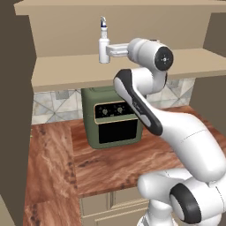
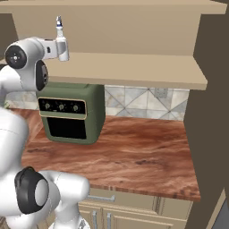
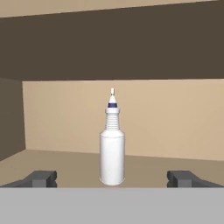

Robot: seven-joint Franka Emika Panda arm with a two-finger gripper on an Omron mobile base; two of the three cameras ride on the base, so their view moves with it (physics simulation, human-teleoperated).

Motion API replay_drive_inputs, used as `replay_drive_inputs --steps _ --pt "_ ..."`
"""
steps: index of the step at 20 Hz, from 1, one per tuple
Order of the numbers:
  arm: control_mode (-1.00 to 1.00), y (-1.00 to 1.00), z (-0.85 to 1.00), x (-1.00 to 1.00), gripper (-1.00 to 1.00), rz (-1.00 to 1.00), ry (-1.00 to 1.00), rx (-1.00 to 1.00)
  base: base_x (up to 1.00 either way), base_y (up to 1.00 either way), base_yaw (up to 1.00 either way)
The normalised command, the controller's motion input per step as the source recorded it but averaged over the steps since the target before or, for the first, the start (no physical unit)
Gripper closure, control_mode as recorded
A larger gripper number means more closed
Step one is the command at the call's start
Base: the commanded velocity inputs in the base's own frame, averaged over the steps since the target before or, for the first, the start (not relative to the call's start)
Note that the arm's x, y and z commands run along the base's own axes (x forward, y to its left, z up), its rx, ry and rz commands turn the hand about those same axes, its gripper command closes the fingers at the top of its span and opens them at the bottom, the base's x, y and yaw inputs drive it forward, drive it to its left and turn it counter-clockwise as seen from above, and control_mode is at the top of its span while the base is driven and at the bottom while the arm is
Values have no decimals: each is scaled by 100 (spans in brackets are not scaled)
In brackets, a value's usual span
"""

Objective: Move the cutting board and knife to the sink. Then move spray from the cabinet to the counter.

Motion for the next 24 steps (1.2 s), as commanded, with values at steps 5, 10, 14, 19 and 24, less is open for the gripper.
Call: replay_drive_inputs --steps 5,10,14,19,24 --pt "-100 4 -6 28 -100 0 0 0 0 0 0" --pt "-100 2 -4 25 -100 0 0 0 0 0 0" --pt "-100 2 -1 21 -100 0 0 0 0 0 0" --pt "-100 8 -3 20 -100 0 0 0 0 0 0" --pt "-100 8 -2 23 -100 0 0 0 0 0 0"
